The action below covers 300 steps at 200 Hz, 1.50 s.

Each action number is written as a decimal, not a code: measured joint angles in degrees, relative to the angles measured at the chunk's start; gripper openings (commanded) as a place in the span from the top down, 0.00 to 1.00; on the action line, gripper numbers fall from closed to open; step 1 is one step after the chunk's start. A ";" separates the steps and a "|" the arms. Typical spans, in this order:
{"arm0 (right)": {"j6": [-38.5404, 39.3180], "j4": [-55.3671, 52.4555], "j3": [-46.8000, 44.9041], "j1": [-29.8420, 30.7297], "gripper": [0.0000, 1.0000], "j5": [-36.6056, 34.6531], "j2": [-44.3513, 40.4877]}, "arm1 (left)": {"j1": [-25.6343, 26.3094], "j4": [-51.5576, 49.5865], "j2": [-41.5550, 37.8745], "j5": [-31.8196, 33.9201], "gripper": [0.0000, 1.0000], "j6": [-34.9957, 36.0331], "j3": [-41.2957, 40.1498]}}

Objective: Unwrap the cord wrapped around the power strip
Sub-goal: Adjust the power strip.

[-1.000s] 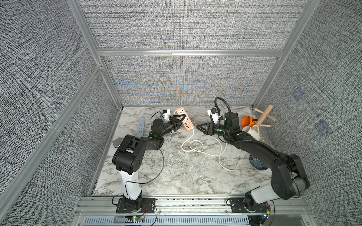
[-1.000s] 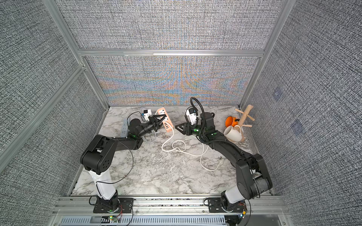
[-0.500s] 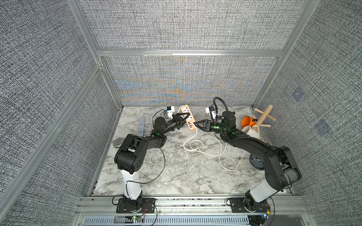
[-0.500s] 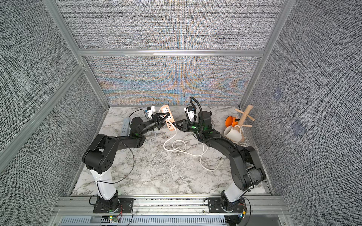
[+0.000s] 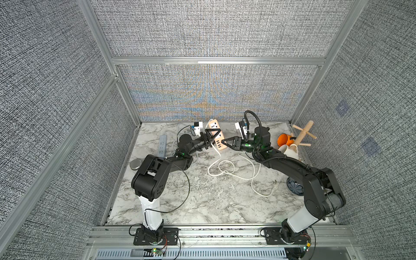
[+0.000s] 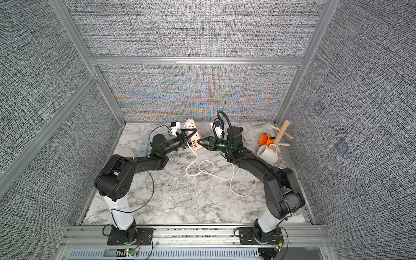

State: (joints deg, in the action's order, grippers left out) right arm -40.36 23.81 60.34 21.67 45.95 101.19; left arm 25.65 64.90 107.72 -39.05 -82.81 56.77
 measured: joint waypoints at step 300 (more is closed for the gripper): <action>1.27 -1.49 -0.35 1.68 0.97 -2.16 -0.33 | 2.14 -38.93 -13.53 3.98 0.05 23.65 3.06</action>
State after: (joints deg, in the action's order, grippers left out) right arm -39.09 22.33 59.99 23.35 43.79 100.86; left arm 27.79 25.98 94.19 -35.07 -59.16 59.83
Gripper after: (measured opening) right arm 0.338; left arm 0.953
